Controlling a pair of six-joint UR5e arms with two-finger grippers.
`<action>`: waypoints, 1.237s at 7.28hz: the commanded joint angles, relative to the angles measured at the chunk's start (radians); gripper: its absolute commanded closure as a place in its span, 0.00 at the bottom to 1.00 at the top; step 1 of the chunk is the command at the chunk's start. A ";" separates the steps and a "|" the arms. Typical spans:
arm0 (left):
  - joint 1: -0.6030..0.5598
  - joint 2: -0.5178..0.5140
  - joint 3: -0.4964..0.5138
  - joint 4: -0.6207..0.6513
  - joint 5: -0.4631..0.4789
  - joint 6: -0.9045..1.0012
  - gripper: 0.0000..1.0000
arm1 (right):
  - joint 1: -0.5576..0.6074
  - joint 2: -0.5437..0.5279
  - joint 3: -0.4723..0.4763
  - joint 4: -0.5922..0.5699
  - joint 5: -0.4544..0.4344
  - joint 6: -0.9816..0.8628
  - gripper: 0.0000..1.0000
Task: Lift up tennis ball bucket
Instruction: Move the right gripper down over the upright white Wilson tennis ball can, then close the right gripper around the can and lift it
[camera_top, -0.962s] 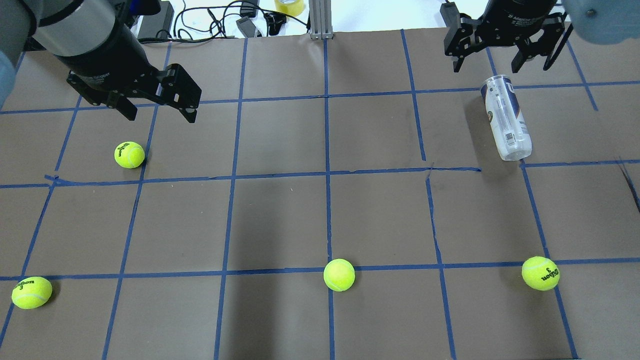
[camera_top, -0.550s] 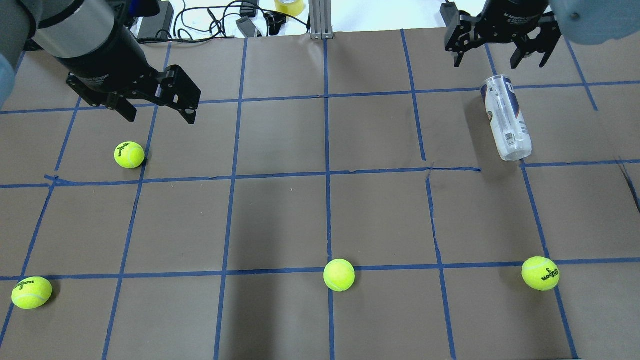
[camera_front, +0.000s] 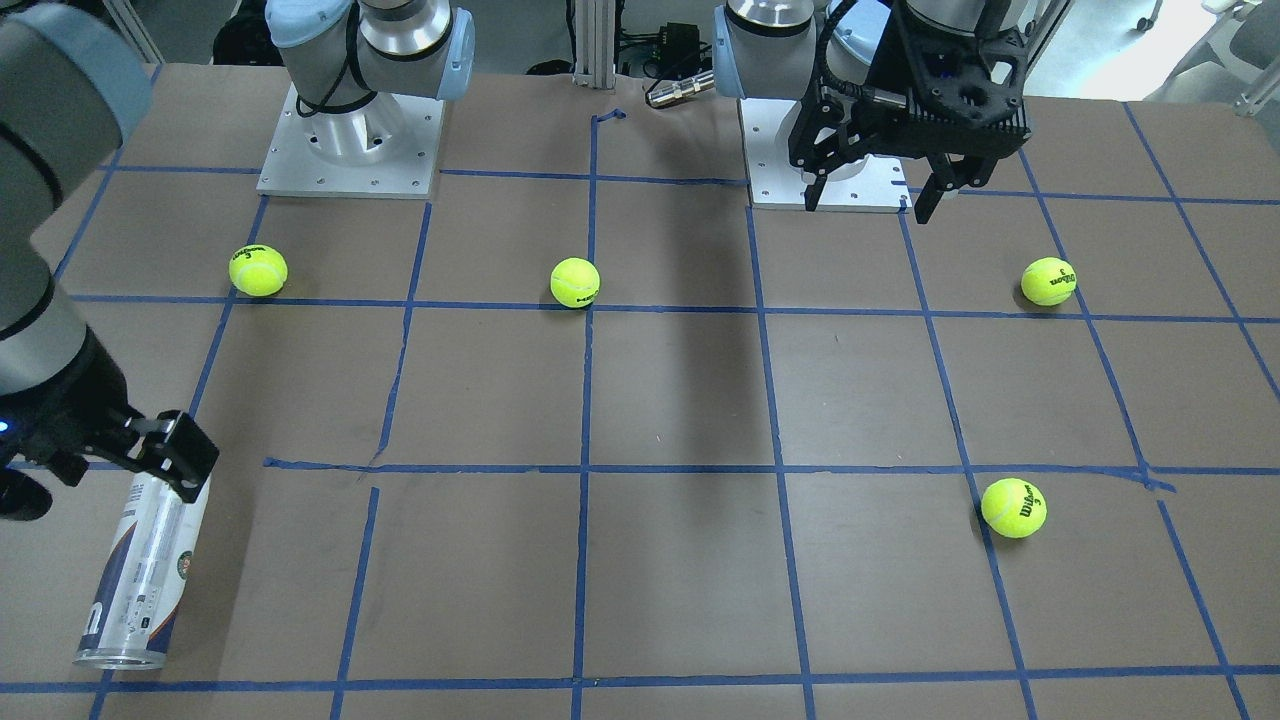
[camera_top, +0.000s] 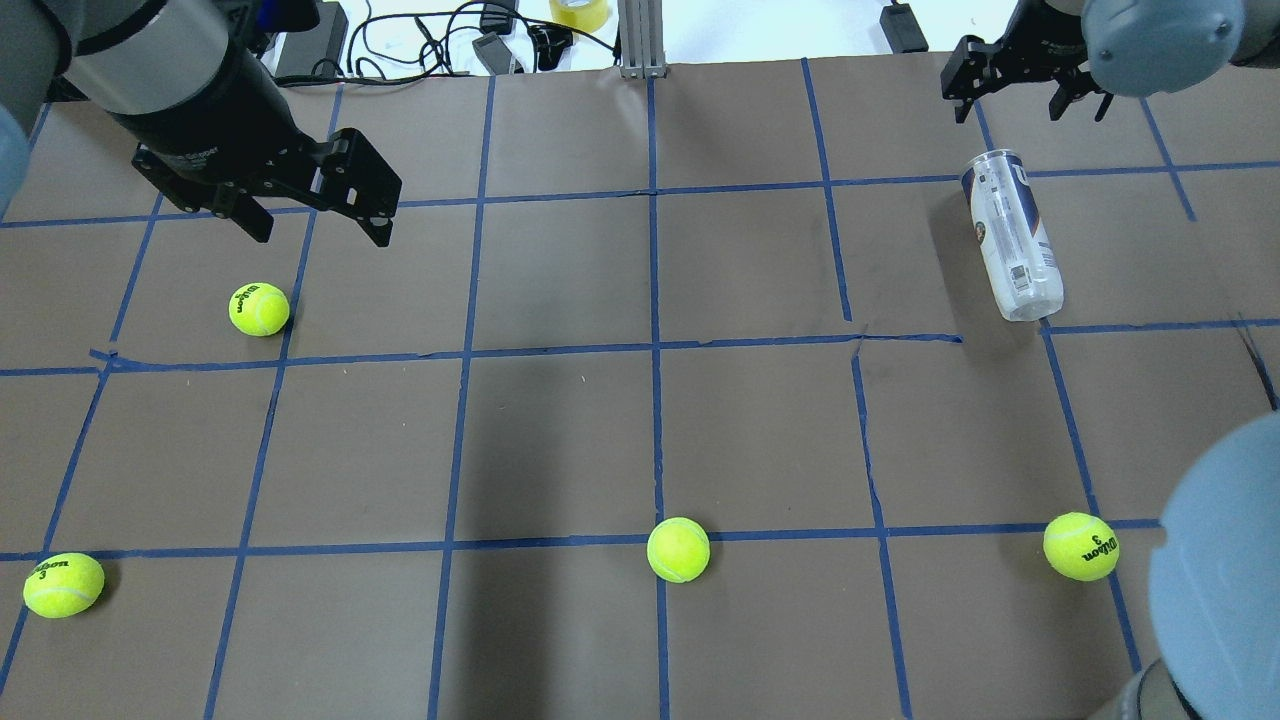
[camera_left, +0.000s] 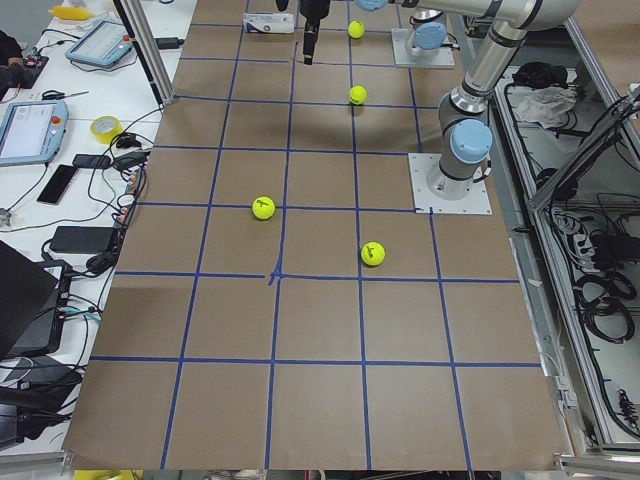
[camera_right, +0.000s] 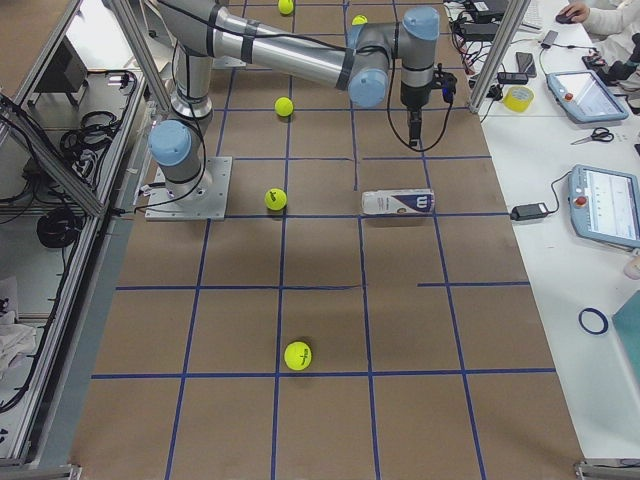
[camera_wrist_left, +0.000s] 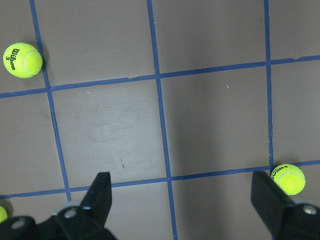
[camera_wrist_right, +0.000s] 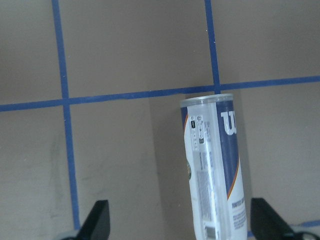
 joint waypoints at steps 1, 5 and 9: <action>0.001 0.001 -0.001 0.000 0.000 0.000 0.00 | -0.052 0.163 -0.058 -0.085 -0.007 -0.061 0.00; 0.001 0.001 -0.001 0.000 0.000 0.000 0.00 | -0.069 0.304 -0.064 -0.217 0.040 -0.148 0.00; 0.001 0.001 -0.001 0.000 0.000 0.000 0.00 | -0.069 0.326 -0.046 -0.214 0.021 -0.181 0.00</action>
